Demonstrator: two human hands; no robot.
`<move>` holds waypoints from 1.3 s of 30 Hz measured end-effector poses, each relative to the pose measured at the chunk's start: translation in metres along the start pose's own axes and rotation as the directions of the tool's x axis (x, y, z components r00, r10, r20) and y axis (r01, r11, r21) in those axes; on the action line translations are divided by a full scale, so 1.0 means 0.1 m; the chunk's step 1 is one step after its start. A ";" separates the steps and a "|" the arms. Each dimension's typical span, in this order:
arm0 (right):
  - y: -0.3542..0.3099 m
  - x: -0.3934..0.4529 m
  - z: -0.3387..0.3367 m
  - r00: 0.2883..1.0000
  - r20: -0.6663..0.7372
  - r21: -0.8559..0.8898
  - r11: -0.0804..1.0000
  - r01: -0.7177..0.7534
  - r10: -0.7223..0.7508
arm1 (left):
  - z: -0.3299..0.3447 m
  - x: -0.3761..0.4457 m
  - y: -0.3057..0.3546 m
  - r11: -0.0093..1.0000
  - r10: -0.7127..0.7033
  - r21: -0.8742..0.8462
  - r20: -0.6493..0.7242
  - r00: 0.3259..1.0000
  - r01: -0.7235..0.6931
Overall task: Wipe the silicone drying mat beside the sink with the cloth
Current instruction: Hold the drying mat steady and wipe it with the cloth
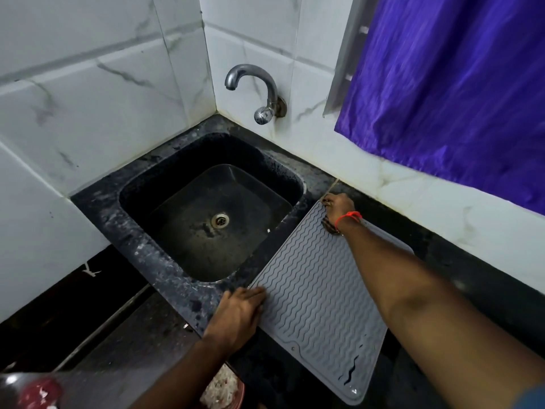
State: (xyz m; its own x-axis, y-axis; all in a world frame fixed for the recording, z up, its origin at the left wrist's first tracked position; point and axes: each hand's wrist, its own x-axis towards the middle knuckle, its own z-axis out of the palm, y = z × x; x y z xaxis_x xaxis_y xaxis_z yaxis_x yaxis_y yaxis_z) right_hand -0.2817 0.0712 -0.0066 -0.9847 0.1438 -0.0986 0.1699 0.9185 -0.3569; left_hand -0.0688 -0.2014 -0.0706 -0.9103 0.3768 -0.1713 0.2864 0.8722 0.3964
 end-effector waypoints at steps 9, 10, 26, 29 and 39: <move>-0.24 -0.11 0.24 0.978 0.131 -0.331 0.923 0.196 -0.161 | -0.06 -0.01 -0.01 0.998 0.015 -0.053 -0.026 1.000 -0.016; -0.26 -0.18 0.28 0.972 0.144 -0.352 0.909 0.226 -0.186 | -0.08 -0.01 -0.01 0.998 0.019 -0.061 -0.024 1.000 -0.020; -0.91 -2.29 0.86 0.690 0.414 -0.245 0.658 0.712 -0.593 | -0.36 0.11 0.15 0.715 -0.418 -0.693 -0.323 0.849 0.089; -0.85 -2.17 0.65 0.616 0.555 0.082 0.774 0.628 -0.559 | -0.36 0.16 0.16 0.725 -0.432 -0.679 -0.318 0.844 0.115; 0.25 -0.17 -0.24 0.993 0.003 0.034 0.992 0.120 -0.121 | -0.26 -0.07 0.19 0.937 -0.211 -0.307 -0.124 0.970 0.165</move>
State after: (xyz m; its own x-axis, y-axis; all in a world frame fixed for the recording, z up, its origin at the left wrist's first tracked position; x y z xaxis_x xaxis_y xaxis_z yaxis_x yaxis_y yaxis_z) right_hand -0.2620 0.1010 0.0082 -0.9979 0.0309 -0.0578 0.0514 0.9162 -0.3974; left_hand -0.0651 -0.1953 -0.0379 -0.9800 0.1430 -0.1381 0.0268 0.7837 0.6206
